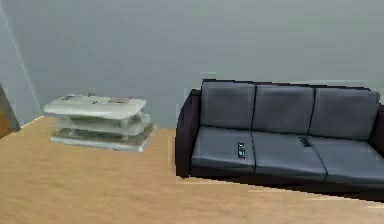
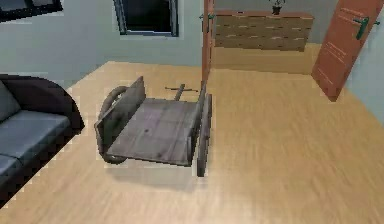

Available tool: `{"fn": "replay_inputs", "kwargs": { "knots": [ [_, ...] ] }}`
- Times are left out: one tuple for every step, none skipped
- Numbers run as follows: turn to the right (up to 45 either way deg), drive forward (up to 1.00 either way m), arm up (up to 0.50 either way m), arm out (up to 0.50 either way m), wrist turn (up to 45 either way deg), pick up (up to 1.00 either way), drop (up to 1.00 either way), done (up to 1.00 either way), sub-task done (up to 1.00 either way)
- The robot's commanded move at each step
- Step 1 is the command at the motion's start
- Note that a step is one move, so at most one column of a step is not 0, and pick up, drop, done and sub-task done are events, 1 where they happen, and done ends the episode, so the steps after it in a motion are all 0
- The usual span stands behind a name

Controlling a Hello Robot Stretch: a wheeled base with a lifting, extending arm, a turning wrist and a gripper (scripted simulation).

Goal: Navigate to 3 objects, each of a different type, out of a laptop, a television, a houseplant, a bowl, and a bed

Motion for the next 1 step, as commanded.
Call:
{"fn": "replay_inputs", "kwargs": {
  "knots": [
    [-12.0, 0.0, 0.0, 0.0, 0.0, 0.0, 0.0, 0.0, 0.0]
  ]
}}
